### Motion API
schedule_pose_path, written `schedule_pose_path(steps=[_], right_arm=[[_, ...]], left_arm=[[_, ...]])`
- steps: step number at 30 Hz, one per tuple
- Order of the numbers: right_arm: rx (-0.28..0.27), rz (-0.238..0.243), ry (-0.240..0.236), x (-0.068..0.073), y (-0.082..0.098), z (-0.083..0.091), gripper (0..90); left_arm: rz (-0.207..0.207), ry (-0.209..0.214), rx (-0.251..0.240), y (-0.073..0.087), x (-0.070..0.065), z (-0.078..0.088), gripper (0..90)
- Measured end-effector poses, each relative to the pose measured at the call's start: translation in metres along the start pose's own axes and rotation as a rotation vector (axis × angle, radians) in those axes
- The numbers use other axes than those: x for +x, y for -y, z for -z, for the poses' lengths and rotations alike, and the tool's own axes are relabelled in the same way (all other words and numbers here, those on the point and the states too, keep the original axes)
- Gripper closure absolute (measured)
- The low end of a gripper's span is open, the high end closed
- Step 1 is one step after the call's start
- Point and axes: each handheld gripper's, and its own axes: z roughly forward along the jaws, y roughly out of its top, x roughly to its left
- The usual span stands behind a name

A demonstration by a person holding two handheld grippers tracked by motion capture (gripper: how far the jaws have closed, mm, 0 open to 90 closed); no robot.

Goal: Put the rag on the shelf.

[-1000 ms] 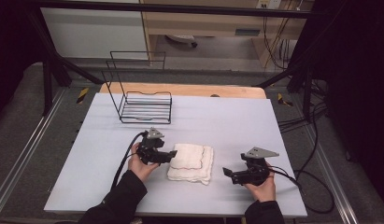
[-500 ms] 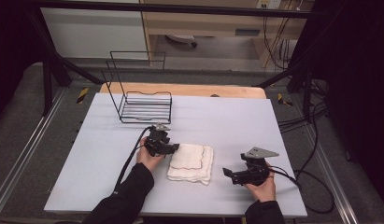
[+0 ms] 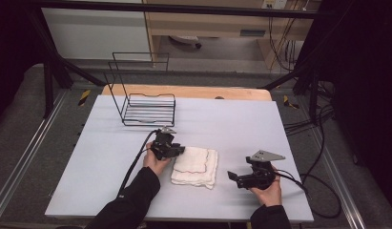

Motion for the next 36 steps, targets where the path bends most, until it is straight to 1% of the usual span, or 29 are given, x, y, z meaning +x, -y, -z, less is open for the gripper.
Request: schedule_pose_path(steps=[1,5,8,9,10,12,13,14,16,20,21,22,24,27,28,29,30,31,32,33,34,36], right_arm=[[-0.002,-0.001,-0.001,0.000,0.000,0.000,1.8],[-0.006,-0.007,-0.005,0.000,-0.002,-0.001,2.0],[-0.010,-0.010,-0.007,0.000,-0.006,-0.004,2.6],[-0.015,-0.012,-0.008,0.001,-0.008,-0.006,2.8],[-0.015,-0.003,-0.007,0.000,-0.010,-0.008,3.2],[-0.024,-0.018,-0.016,0.002,-0.014,-0.014,4.5],[-0.027,-0.023,-0.020,0.003,-0.019,-0.019,5.3],[-0.027,-0.023,-0.020,0.003,-0.019,-0.019,5.3],[-0.013,-0.019,-0.009,0.005,-0.024,-0.025,6.3],[-0.010,-0.031,-0.006,0.005,-0.034,-0.038,9.8],[-0.006,-0.037,-0.007,0.005,-0.036,-0.042,10.9],[-0.008,-0.054,-0.009,0.004,-0.039,-0.048,14.2],[-0.007,-0.047,-0.006,0.003,-0.040,-0.051,15.4],[0.013,-0.033,0.013,0.002,-0.044,-0.060,17.9],[0.016,-0.027,0.020,0.001,-0.046,-0.066,21.3],[0.016,-0.027,0.020,0.001,-0.046,-0.066,21.3],[0.021,-0.027,0.014,0.001,-0.046,-0.069,22.5],[0.027,-0.047,0.009,0.000,-0.046,-0.074,25.3],[0.027,-0.047,0.009,0.000,-0.046,-0.074,25.3],[0.034,-0.055,0.004,-0.001,-0.046,-0.077,27.6],[0.041,-0.045,0.009,-0.001,-0.045,-0.079,29.3],[0.049,-0.047,0.008,-0.002,-0.045,-0.081,33.7]], left_arm=[[-0.005,0.001,0.006,0.000,0.000,0.000,72.1],[0.005,-0.004,0.011,-0.001,-0.003,0.000,75.6],[-0.004,-0.006,0.012,-0.001,-0.004,-0.001,77.8],[-0.017,-0.007,0.017,-0.001,-0.004,-0.001,78.2],[-0.020,-0.004,0.015,-0.001,-0.004,-0.001,78.5],[-0.027,0.000,0.014,0.000,-0.003,-0.001,78.8],[-0.026,0.000,0.014,0.000,-0.003,-0.001,78.9],[-0.027,0.000,0.013,0.000,-0.003,-0.001,78.9],[-0.031,-0.001,0.012,0.000,-0.003,-0.001,79.0],[-0.035,-0.005,0.009,0.000,-0.004,-0.002,79.1],[-0.038,-0.006,0.009,0.000,-0.004,-0.002,79.1],[-0.042,-0.006,0.011,0.000,-0.004,-0.001,79.1],[-0.043,-0.005,0.011,0.000,-0.004,-0.002,79.1],[-0.052,-0.012,0.006,0.000,-0.005,-0.002,79.1],[-0.058,-0.015,0.002,0.001,-0.006,-0.002,79.1],[-0.065,-0.019,0.006,0.001,-0.006,-0.001,79.1],[-0.057,-0.017,0.001,0.001,-0.006,-0.002,79.1],[-0.053,-0.015,0.000,0.001,-0.006,-0.002,79.2],[-0.048,-0.011,0.001,0.001,-0.005,-0.002,79.2],[-0.050,-0.012,0.000,0.001,-0.005,-0.002,79.2],[-0.056,-0.012,0.003,0.001,-0.005,-0.002,79.1],[-0.057,-0.013,0.002,0.001,-0.005,-0.002,79.2]])
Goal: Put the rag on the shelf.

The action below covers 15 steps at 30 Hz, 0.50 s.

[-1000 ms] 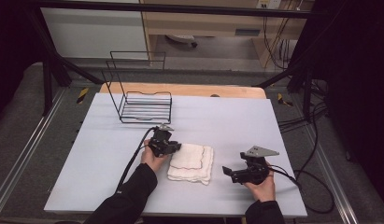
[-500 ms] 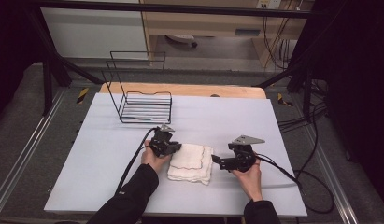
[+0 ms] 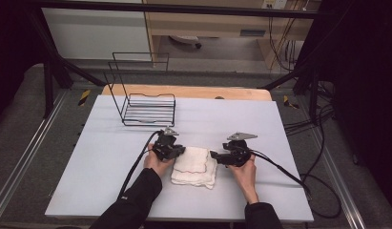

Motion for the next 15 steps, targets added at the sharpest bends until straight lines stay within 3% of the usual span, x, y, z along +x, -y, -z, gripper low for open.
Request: schedule_pose_path(steps=[8,15], right_arm=[[0.018,0.017,-0.005,-0.0008,0.0020,-0.0061,46.9],[0.041,-0.034,-0.049,0.0013,0.0027,-0.0087,62.4]], left_arm=[[-0.005,0.002,-0.003,0.0002,0.0000,-0.0002,79.2],[-0.006,0.007,-0.008,0.0009,0.0007,-0.0002,79.2]])
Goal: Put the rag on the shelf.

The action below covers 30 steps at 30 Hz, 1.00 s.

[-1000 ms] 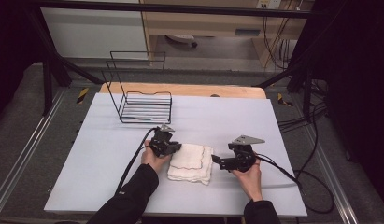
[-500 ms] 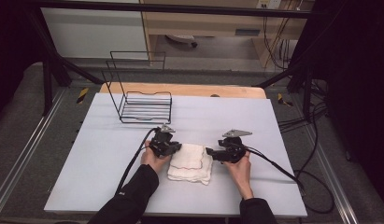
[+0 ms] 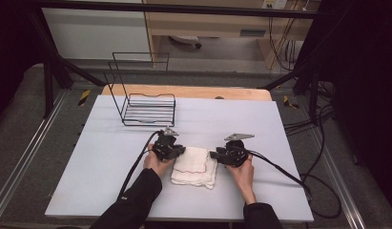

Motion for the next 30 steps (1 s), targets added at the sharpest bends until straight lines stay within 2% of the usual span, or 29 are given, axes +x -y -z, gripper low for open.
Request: schedule_pose_path(steps=[12,16,17,18,21,22,30], right_arm=[[0.024,-0.067,-0.039,0.001,0.000,0.000,79.9],[0.015,-0.075,-0.028,0.003,0.000,0.001,82.1],[0.011,-0.071,-0.023,0.004,0.000,0.002,82.4],[0.005,-0.045,-0.003,0.008,-0.002,0.003,82.7],[-0.004,-0.017,0.011,0.013,-0.004,0.006,82.9],[-0.023,-0.020,-0.006,0.015,-0.006,0.010,82.9],[-0.098,0.005,-0.021,0.020,-0.008,0.024,82.9]], left_arm=[[0.023,0.016,-0.005,0.001,0.003,0.001,79.8],[0.055,0.029,-0.010,0.001,0.005,0.001,80.9],[0.060,0.034,-0.011,0.001,0.006,0.002,81.3],[0.069,0.034,-0.015,0.001,0.006,0.002,81.7],[0.059,0.027,-0.033,0.002,0.005,0.005,82.1],[0.059,0.023,-0.043,0.002,0.005,0.007,82.2],[0.054,0.052,-0.142,0.002,0.002,0.029,82.6]])
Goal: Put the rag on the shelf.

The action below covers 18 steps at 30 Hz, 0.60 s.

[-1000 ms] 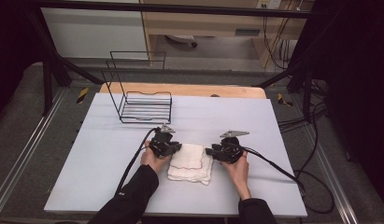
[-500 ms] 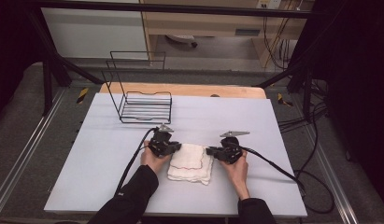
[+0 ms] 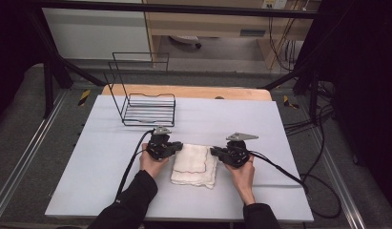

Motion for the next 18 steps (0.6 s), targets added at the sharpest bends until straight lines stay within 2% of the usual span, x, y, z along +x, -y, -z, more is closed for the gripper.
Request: schedule_pose_path(steps=[3,7,18], right_arm=[[-0.021,0.013,-0.007,0.002,-0.001,0.006,82.9],[-0.052,0.043,-0.007,0.008,-0.003,0.011,82.9],[-0.127,0.070,-0.023,0.019,-0.007,0.028,82.9]], left_arm=[[-0.012,0.015,-0.024,0.000,-0.002,0.007,82.6],[-0.026,0.010,-0.055,0.002,-0.006,0.015,82.7],[-0.065,0.011,-0.133,-0.001,-0.019,0.040,82.9]])
